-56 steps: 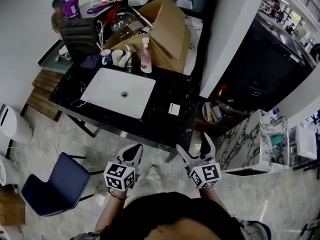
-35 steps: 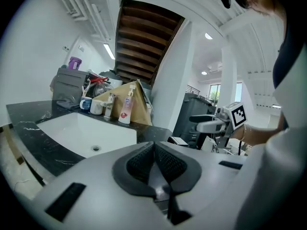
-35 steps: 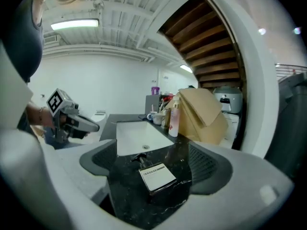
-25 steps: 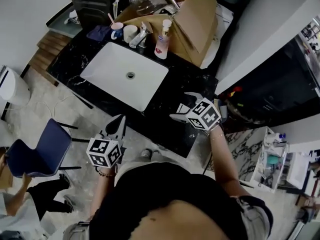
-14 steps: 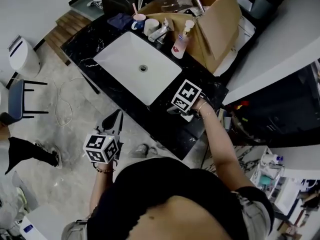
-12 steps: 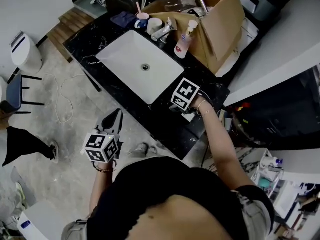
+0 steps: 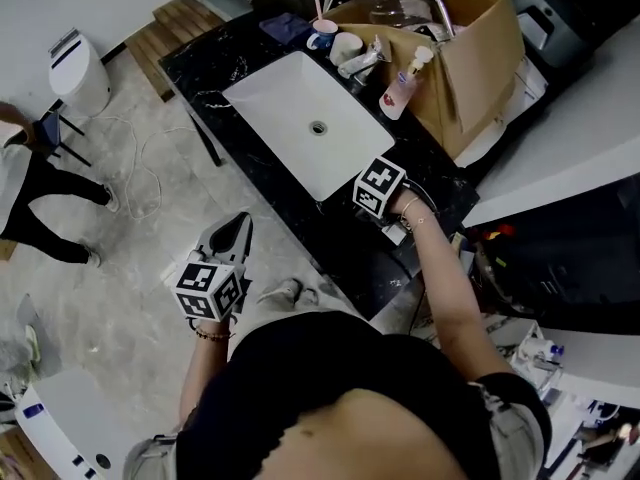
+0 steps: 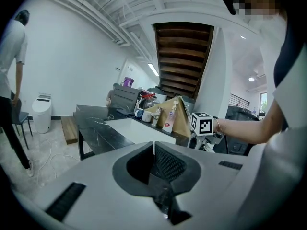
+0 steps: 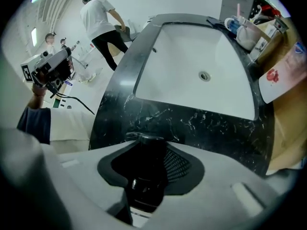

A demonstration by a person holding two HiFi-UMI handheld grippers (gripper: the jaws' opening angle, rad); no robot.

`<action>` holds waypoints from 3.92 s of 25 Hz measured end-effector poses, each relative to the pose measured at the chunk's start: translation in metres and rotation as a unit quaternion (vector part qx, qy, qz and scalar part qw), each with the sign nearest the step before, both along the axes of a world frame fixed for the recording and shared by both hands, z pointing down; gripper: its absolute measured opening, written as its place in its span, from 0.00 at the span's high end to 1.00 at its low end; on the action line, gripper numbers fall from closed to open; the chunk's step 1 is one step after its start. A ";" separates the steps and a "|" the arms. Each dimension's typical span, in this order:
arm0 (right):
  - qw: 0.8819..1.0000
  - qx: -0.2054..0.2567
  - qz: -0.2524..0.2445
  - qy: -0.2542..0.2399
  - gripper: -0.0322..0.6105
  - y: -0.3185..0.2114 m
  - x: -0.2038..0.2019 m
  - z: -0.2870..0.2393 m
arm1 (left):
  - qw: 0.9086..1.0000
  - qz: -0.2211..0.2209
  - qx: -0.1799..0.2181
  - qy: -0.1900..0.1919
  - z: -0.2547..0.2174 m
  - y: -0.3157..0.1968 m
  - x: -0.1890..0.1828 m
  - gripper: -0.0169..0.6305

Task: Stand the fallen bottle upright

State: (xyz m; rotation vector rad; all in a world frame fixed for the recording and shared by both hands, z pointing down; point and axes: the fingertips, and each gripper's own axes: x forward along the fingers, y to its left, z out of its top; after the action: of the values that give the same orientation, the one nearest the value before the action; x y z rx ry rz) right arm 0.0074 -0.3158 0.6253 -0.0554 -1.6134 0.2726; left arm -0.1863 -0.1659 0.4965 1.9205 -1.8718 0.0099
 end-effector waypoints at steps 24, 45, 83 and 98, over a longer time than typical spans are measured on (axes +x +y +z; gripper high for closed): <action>0.948 0.118 0.167 -0.244 0.81 -0.015 0.056 -0.083 | 1.000 0.025 -0.003 -0.001 0.003 0.000 0.012 0.97; 0.742 0.335 0.306 -0.493 0.81 -0.055 0.052 -0.109 | 0.999 0.046 -0.016 -0.012 0.004 -0.012 0.024 0.97; 0.633 0.400 0.469 -0.469 0.88 0.088 0.160 -0.143 | 0.950 0.297 0.050 -0.081 -0.023 -0.077 0.160 0.97; 0.650 0.392 0.451 -0.470 0.94 0.086 0.144 -0.138 | 0.954 0.281 0.063 -0.084 -0.025 -0.070 0.151 0.97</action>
State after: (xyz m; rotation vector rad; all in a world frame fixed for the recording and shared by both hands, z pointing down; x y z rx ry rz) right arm 0.1515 -0.2300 0.4870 1.5700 -2.5642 0.2826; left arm -0.0352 -0.2363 0.4712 2.5486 -1.3824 0.2440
